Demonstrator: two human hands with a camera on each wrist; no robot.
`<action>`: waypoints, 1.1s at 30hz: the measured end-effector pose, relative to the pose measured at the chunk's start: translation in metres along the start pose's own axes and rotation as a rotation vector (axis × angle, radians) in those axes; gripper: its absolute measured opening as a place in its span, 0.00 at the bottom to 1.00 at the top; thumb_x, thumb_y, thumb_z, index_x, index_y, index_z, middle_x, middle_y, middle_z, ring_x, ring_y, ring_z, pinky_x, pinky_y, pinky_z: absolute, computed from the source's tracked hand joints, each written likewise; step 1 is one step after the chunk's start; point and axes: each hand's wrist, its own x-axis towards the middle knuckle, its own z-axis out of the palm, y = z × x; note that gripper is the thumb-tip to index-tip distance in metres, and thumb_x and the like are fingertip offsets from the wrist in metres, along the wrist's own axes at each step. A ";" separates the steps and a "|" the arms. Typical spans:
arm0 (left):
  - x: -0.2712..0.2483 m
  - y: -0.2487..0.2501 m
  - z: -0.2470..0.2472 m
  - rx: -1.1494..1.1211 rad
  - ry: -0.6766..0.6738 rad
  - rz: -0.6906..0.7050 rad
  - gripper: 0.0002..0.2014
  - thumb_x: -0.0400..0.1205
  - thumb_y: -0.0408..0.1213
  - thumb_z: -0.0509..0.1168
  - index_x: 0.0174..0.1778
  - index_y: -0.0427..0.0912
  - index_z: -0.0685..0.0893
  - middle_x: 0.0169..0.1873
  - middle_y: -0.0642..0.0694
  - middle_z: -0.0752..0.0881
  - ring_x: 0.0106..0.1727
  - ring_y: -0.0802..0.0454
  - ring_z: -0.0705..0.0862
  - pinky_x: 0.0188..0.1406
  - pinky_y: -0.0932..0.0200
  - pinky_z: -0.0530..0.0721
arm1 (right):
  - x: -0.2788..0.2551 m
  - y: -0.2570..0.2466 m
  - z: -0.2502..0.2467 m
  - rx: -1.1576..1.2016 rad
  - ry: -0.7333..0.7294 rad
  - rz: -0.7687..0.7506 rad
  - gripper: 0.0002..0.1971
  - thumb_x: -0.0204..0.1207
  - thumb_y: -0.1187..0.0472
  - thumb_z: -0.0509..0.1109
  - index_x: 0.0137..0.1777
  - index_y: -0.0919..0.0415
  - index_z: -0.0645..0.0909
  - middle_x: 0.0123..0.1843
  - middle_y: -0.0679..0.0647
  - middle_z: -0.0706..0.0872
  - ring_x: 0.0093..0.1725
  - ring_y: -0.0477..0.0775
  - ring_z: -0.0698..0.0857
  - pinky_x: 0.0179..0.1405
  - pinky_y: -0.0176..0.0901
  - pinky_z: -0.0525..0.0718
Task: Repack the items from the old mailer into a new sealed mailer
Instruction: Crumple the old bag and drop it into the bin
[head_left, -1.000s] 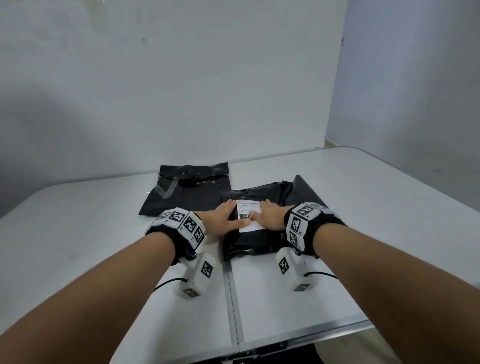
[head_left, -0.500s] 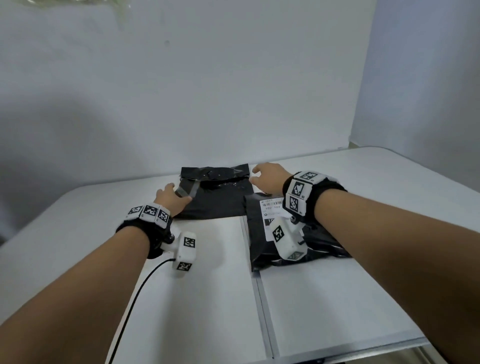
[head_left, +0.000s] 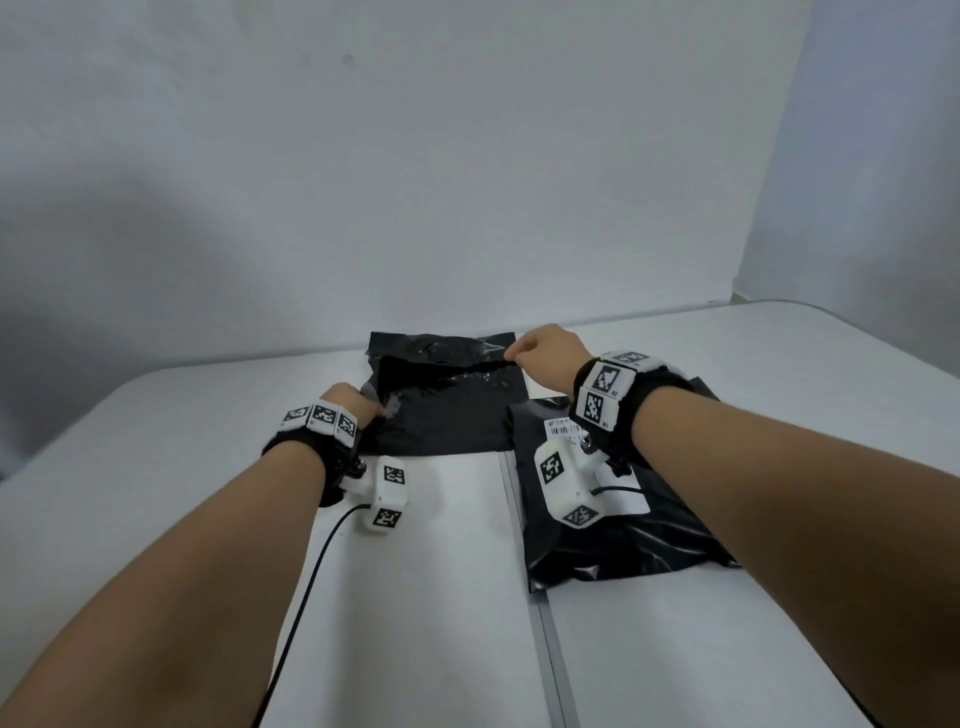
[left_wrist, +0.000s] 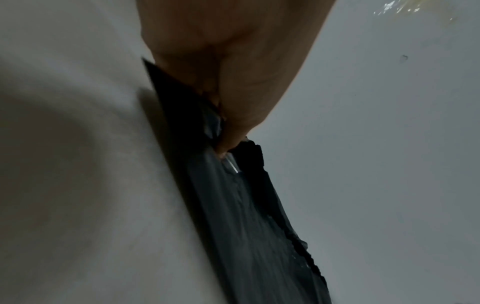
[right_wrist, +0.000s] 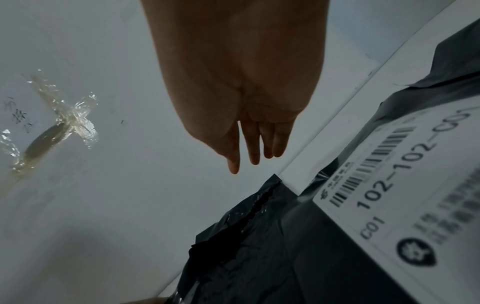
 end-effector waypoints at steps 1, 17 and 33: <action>0.000 0.001 0.000 0.009 0.004 0.007 0.18 0.79 0.41 0.67 0.57 0.30 0.85 0.58 0.32 0.86 0.59 0.36 0.84 0.52 0.54 0.78 | 0.001 0.000 0.001 0.001 -0.003 -0.001 0.16 0.79 0.66 0.60 0.56 0.56 0.89 0.62 0.54 0.88 0.62 0.54 0.84 0.49 0.33 0.74; -0.052 0.036 -0.057 -0.527 0.569 0.557 0.16 0.74 0.19 0.56 0.42 0.34 0.89 0.47 0.38 0.90 0.53 0.43 0.87 0.61 0.61 0.79 | -0.011 -0.012 -0.017 0.246 0.074 -0.052 0.34 0.78 0.45 0.66 0.79 0.57 0.62 0.78 0.57 0.71 0.76 0.57 0.72 0.72 0.46 0.70; -0.140 0.103 -0.039 -1.122 -0.193 0.410 0.11 0.79 0.20 0.59 0.48 0.41 0.74 0.41 0.39 0.82 0.33 0.45 0.83 0.35 0.54 0.84 | -0.059 -0.047 -0.029 0.511 -0.103 -0.331 0.36 0.73 0.75 0.68 0.78 0.48 0.64 0.66 0.57 0.79 0.63 0.59 0.81 0.63 0.54 0.83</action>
